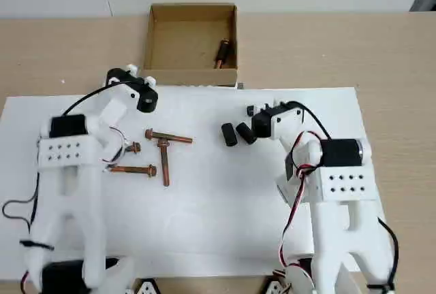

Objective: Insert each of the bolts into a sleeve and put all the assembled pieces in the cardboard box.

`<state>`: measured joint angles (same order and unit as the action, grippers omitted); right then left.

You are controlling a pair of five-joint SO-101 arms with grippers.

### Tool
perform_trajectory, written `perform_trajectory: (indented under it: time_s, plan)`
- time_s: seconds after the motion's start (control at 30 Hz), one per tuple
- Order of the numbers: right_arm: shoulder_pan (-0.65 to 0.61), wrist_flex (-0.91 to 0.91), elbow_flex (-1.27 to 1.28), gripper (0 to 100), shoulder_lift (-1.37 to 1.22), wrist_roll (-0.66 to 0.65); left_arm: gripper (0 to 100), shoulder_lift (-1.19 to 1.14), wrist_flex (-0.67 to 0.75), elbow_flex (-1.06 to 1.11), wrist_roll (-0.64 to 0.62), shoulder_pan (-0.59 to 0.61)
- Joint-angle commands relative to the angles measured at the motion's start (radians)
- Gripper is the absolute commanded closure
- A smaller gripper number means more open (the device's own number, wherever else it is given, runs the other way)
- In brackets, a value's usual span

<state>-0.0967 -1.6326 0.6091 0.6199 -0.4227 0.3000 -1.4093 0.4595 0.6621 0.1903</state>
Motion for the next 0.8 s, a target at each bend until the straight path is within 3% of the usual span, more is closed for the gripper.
perform_trajectory:
  time_s: [0.0,0.2,0.27,0.37,0.77]
  plan:
    - [0.008,0.025,0.005,99.5,0.039,0.009,100,-0.04,-0.009,-0.09,0.083,0.011]
    - [0.008,0.031,0.008,99.5,0.044,0.009,99,-0.146,-0.072,-0.145,0.236,0.006]
    - [0.008,0.031,0.008,99.5,0.044,0.009,95,-0.201,-0.1,-0.173,0.282,0.012]
    - [0.008,0.031,0.008,99.5,0.044,0.009,90,-0.273,-0.115,-0.252,0.288,0.031]
    - [0.008,0.031,0.008,99.5,0.042,0.008,89,-0.491,-0.135,-0.446,0.316,0.032]
